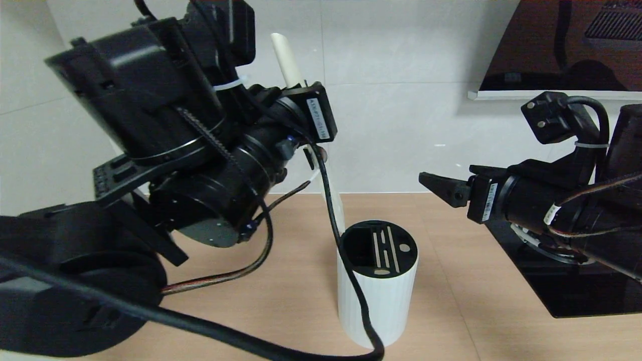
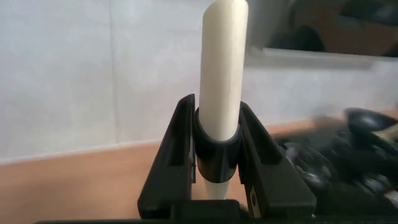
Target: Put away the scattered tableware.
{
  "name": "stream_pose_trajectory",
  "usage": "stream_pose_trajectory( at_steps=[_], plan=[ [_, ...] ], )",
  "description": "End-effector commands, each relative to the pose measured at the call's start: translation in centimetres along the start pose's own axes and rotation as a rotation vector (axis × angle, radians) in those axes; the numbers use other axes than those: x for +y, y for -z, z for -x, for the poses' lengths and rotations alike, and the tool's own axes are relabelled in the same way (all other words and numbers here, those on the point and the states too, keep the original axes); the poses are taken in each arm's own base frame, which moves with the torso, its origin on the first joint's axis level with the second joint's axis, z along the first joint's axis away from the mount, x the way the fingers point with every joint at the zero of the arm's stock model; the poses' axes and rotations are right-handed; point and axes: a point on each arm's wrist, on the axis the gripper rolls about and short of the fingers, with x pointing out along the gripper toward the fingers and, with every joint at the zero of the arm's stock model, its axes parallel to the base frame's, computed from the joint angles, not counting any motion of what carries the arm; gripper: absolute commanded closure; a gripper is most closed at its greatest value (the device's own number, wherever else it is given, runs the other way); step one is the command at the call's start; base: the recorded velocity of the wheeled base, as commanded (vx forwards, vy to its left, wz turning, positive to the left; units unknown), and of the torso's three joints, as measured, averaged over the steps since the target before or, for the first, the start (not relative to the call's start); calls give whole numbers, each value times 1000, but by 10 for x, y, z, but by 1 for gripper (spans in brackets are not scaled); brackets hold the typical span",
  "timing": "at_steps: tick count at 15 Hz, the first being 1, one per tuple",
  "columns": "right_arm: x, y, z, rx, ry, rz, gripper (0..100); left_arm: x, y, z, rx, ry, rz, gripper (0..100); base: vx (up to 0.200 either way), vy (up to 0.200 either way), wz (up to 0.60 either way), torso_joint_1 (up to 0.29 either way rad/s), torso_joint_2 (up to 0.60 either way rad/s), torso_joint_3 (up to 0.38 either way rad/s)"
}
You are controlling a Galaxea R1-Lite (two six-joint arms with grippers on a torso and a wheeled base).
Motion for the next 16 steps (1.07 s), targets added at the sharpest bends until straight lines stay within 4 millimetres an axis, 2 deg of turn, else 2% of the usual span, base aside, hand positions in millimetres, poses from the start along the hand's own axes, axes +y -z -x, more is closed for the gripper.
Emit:
stream_pose_trajectory(
  at_steps=[1,5,8,13,16],
  plan=[
    [-1,-1,0,-3,2,0,0,-28,23,-1,15,-41,-17,100,0,0,0,0,0,0],
    [-4,1,-2,3,14,1,0,-43,25,9,-16,-88,-42,100,0,0,0,0,0,0],
    [-4,5,-4,18,18,4,0,-45,41,11,15,-83,-66,100,0,0,0,0,0,0],
    [-4,5,-5,19,19,4,0,-52,73,4,40,-78,-92,100,0,0,0,0,0,0],
    [-4,6,-5,21,18,4,0,-54,80,1,36,-78,-91,100,0,0,0,0,0,0]
  ],
)
